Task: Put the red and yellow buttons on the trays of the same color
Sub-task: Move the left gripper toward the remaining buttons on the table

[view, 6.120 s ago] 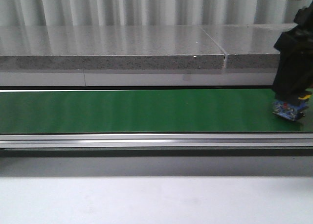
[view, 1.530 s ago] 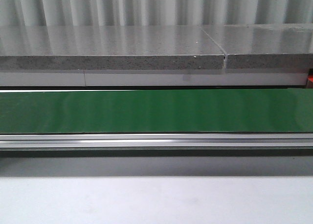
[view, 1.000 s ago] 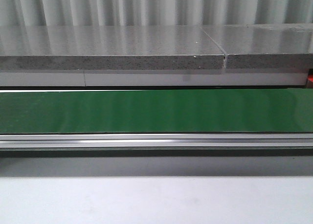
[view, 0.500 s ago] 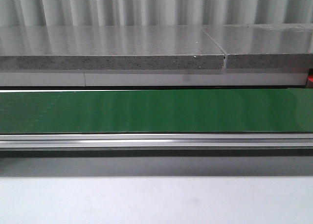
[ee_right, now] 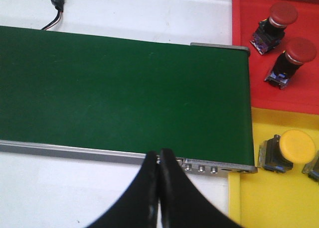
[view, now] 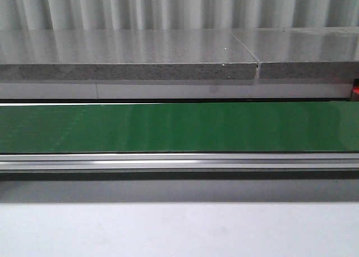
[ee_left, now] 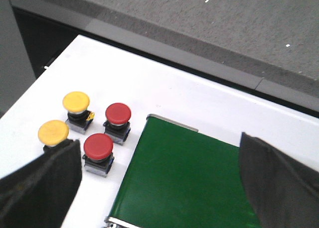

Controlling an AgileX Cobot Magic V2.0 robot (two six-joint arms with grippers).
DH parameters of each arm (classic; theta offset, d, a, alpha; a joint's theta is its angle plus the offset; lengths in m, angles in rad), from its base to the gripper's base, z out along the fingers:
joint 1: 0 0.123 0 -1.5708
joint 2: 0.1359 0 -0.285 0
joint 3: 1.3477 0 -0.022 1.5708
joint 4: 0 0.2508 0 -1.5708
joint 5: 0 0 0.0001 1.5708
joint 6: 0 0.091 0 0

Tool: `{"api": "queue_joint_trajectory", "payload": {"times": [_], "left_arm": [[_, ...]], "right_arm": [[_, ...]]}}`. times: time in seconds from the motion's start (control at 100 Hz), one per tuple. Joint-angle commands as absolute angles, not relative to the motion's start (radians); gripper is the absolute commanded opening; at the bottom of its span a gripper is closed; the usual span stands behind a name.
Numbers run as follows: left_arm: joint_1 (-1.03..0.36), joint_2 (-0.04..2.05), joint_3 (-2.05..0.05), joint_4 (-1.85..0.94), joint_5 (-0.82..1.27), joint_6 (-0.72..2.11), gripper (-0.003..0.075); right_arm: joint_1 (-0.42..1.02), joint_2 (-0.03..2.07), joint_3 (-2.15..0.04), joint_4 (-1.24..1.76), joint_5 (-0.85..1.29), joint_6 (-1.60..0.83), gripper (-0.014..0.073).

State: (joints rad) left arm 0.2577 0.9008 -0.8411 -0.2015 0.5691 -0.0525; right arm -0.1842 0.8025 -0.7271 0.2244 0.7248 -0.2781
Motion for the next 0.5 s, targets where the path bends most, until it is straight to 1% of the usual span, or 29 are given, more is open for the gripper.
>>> {"api": "queue_joint_trajectory", "payload": {"times": [0.0, 0.24, 0.49], "left_arm": [[0.286, 0.989, -0.934, -0.210, 0.575, -0.069, 0.0606], [0.323, 1.225, -1.060, -0.212, 0.668, -0.069, 0.0606], [0.330, 1.406, -1.086, -0.212, 0.681, -0.075, 0.0606]], "right_arm": [[-0.179, 0.795, -0.754, 0.228, 0.673, -0.287, -0.0067], [-0.179, 0.795, -0.754, 0.228, 0.673, -0.287, -0.0067], [-0.179, 0.795, -0.754, 0.228, 0.673, -0.287, -0.0067]]}}
